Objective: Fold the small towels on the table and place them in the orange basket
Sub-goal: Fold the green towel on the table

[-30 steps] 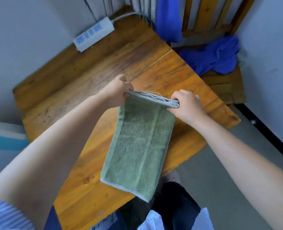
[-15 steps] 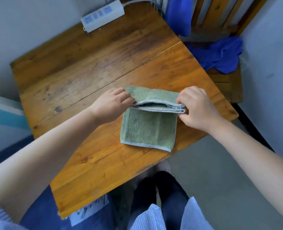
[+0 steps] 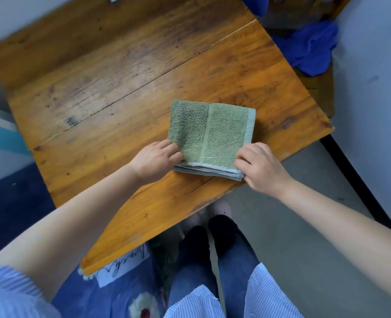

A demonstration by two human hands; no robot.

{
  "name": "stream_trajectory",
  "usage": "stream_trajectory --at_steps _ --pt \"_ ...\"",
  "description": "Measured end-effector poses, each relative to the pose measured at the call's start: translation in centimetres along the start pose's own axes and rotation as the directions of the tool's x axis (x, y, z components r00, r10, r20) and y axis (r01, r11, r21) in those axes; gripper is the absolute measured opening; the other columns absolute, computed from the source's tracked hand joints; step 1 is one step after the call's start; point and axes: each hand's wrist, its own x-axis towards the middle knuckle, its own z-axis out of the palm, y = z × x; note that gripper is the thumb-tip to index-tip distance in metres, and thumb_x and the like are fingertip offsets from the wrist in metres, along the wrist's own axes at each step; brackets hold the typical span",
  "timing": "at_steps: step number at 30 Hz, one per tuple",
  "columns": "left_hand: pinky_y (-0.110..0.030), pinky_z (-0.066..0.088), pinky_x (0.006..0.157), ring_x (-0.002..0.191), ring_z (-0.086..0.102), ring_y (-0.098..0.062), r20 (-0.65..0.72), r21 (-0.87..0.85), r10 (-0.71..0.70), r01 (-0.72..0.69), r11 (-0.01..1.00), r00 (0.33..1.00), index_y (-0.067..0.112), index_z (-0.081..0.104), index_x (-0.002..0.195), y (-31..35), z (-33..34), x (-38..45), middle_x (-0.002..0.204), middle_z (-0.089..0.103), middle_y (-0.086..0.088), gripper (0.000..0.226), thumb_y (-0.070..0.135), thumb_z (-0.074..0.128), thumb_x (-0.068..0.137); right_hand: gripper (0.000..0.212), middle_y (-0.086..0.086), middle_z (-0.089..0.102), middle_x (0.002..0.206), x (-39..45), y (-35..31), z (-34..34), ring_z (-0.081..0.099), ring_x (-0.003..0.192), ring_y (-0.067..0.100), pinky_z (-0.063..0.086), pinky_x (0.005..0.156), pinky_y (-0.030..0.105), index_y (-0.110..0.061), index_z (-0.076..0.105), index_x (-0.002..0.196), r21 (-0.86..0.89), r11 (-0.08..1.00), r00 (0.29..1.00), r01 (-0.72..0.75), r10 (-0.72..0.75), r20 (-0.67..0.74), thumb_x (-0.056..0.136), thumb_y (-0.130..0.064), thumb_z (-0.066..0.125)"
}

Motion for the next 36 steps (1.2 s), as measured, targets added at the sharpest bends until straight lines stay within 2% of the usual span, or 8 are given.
stream_trajectory --at_steps 5,9,11,15,18,23,28,36 --pt "-0.024 0.047 0.044 0.059 0.056 -0.024 0.050 -0.006 -0.055 0.056 0.998 0.997 0.010 0.055 0.079 0.0 0.8 -0.8 0.065 0.059 -0.007 0.021 0.019 0.038 0.069 0.023 0.011 0.068 0.090 -0.7 -0.4 1.2 0.045 0.101 0.023 0.033 0.083 0.036 -0.010 0.047 0.082 -0.088 0.996 0.994 0.011 -0.002 0.105 0.061 -0.001 0.050" --pt "-0.024 0.051 0.049 0.060 0.060 -0.025 0.048 -0.053 -0.052 0.055 0.997 0.997 0.012 0.046 0.094 0.5 1.1 -1.7 0.071 0.062 -0.007 0.032 0.025 0.037 0.066 0.039 0.010 0.070 0.089 -0.5 -0.9 0.4 0.067 0.094 0.026 0.049 0.083 0.051 -0.007 0.064 0.069 -0.116 0.993 0.957 -0.027 0.059 0.286 0.035 0.009 0.072" --pt "-0.027 0.049 0.051 0.062 0.056 -0.025 -0.046 -0.067 -0.073 0.070 0.995 0.996 0.011 0.044 0.095 0.7 0.9 -1.7 0.071 0.061 -0.009 0.027 0.022 0.039 0.071 0.019 0.009 0.070 0.082 -0.1 -0.8 -0.6 0.070 0.085 0.026 0.048 0.080 0.057 -0.007 0.064 0.063 -0.097 0.995 0.965 0.002 0.024 0.262 0.050 0.007 0.061" --pt "-0.034 0.040 0.074 0.085 0.045 -0.026 -0.292 -0.142 -0.360 0.332 0.933 0.886 0.004 0.048 0.104 1.1 -0.1 1.5 0.089 0.065 -0.021 0.026 0.014 0.040 0.081 0.036 0.014 0.071 0.087 2.6 -0.2 -1.3 0.069 0.089 0.032 0.046 0.083 0.058 -0.003 0.069 0.071 -0.079 0.990 0.988 -0.113 0.121 0.094 0.067 -0.005 0.033" --pt "-0.043 0.044 0.097 0.120 0.051 -0.040 -0.187 -0.198 -0.592 0.561 0.804 0.784 -0.002 0.055 0.121 1.1 -0.9 5.5 0.123 0.058 -0.025 0.046 0.017 0.036 0.085 0.041 0.021 0.061 0.121 6.1 -0.1 -0.7 0.053 0.118 0.039 0.032 0.100 0.059 0.002 0.065 0.106 -0.059 0.941 0.937 -0.332 0.336 0.091 0.079 -0.005 0.035" --pt "-0.038 0.000 0.118 0.147 -0.006 -0.019 0.205 -0.136 -0.728 0.756 0.640 0.654 0.014 0.008 0.150 1.8 1.0 7.9 0.159 -0.001 -0.002 0.058 0.039 0.024 0.100 0.055 0.002 -0.003 0.157 8.4 0.3 1.6 -0.007 0.145 0.021 -0.011 0.115 0.042 -0.014 0.008 0.148 -0.145 0.857 0.771 -0.495 0.510 0.381 0.099 -0.034 0.022" --pt "-0.039 -0.004 0.118 0.146 -0.011 -0.020 0.227 -0.126 -0.727 0.760 0.638 0.648 0.017 0.001 0.150 1.8 1.8 7.6 0.158 -0.008 -0.002 0.062 0.044 0.023 0.099 0.084 0.002 -0.002 0.157 7.0 1.6 2.5 -0.005 0.145 0.022 -0.012 0.113 0.038 -0.019 0.005 0.148 -0.192 0.879 0.774 -0.436 0.475 0.418 0.073 -0.056 -0.009" --pt "-0.042 -0.001 0.118 0.146 -0.011 -0.025 0.297 -0.287 -0.827 0.871 0.399 0.477 0.016 -0.003 0.150 1.7 1.6 6.5 0.157 -0.009 -0.011 0.066 0.045 0.026 0.098 0.063 0.006 -0.007 0.157 5.6 3.7 0.9 -0.010 0.145 0.022 -0.008 0.115 0.045 -0.013 -0.006 0.147 -0.259 0.717 0.580 -0.648 0.684 0.442 0.098 -0.045 0.015"
